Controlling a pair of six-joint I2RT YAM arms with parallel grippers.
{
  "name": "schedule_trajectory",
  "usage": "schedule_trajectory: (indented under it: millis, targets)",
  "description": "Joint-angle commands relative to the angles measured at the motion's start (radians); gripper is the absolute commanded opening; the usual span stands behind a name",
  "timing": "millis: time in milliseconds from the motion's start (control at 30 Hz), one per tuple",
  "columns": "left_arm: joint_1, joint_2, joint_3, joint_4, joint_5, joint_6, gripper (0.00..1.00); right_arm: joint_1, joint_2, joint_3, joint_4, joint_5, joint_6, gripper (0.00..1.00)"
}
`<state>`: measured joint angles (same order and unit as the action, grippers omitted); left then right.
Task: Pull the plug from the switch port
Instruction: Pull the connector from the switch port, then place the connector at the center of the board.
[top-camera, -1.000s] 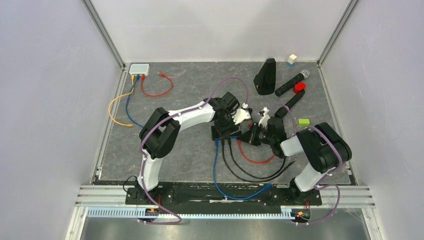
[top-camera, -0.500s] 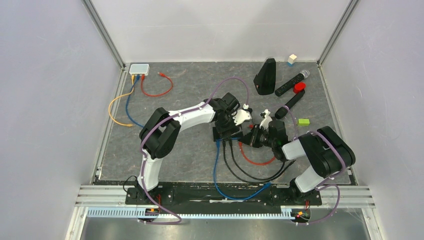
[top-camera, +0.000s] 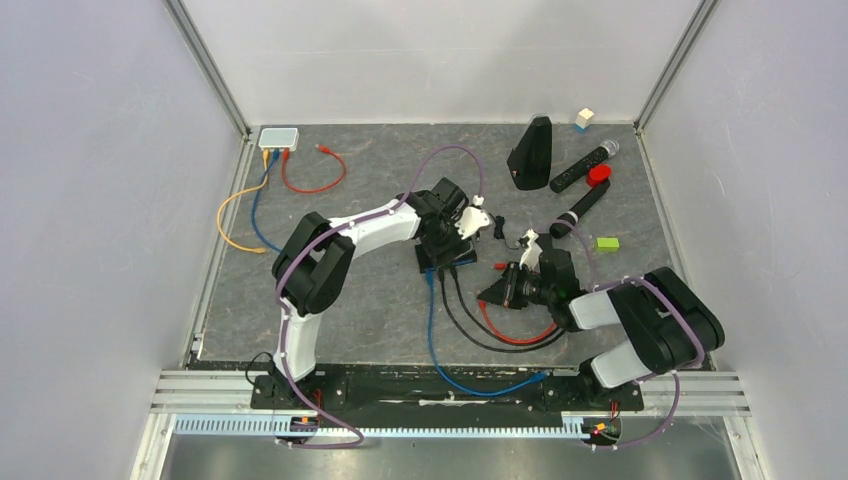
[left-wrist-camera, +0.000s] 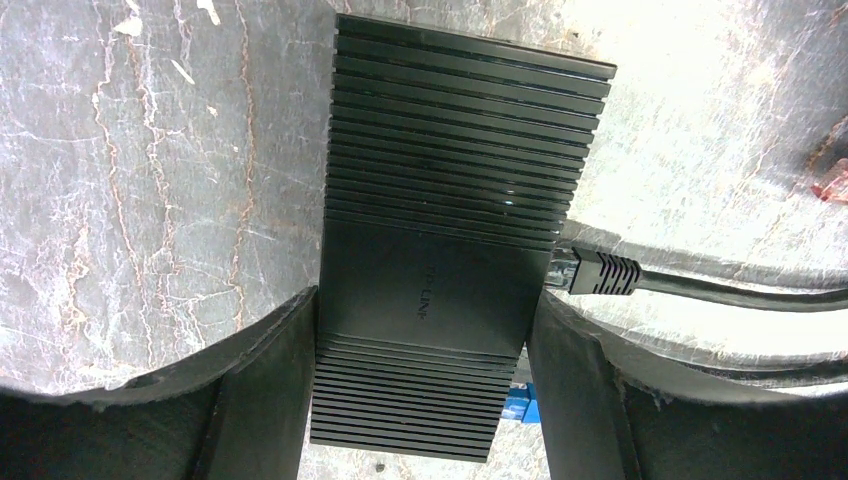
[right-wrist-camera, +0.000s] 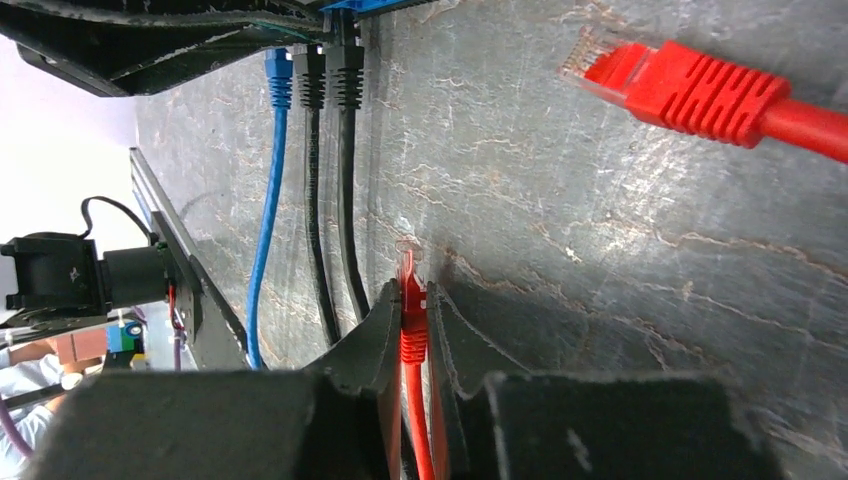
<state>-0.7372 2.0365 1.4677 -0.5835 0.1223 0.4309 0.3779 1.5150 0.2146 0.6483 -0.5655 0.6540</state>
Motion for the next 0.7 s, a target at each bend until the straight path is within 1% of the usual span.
schedule_trajectory:
  millis: [0, 33, 67, 133, 167, 200, 300, 400, 533, 667]
  targets:
    - [0.002, -0.029, -0.047, 0.001, -0.015, 0.007, 0.15, -0.009, -0.046, -0.013, -0.343, 0.166, -0.064, 0.0]
    - [0.002, -0.036, -0.051, 0.001, -0.009, 0.004, 0.29, -0.011, -0.095, 0.012, -0.366, 0.19, -0.065, 0.0]
    - [0.002, -0.048, -0.055, -0.002, 0.003, 0.002, 0.4, -0.012, -0.148, 0.039, -0.396, 0.223, -0.07, 0.0]
    - [0.001, -0.071, -0.067, -0.003, 0.027, -0.003, 0.58, -0.014, -0.241, 0.093, -0.466, 0.287, -0.082, 0.0]
    - [0.001, -0.085, -0.072, -0.003, 0.039, -0.006, 0.77, -0.018, -0.276, 0.116, -0.494, 0.315, -0.086, 0.0]
    - [-0.001, -0.096, -0.074, -0.004, 0.047, -0.011, 0.81, -0.021, -0.321, 0.145, -0.527, 0.332, -0.086, 0.0]
    - [-0.005, -0.136, -0.078, -0.004, 0.071, -0.027, 0.82, -0.025, -0.426, 0.228, -0.608, 0.394, -0.098, 0.0]
    - [-0.007, -0.17, -0.076, -0.001, 0.076, -0.041, 0.83, -0.038, -0.491, 0.289, -0.646, 0.425, -0.091, 0.0]
    - [-0.007, -0.214, -0.07, 0.015, 0.085, -0.056, 0.84, -0.049, -0.522, 0.35, -0.647, 0.439, -0.061, 0.0]
    - [-0.005, -0.268, -0.097, 0.055, 0.076, -0.083, 0.84, -0.053, -0.517, 0.414, -0.633, 0.442, -0.045, 0.0]
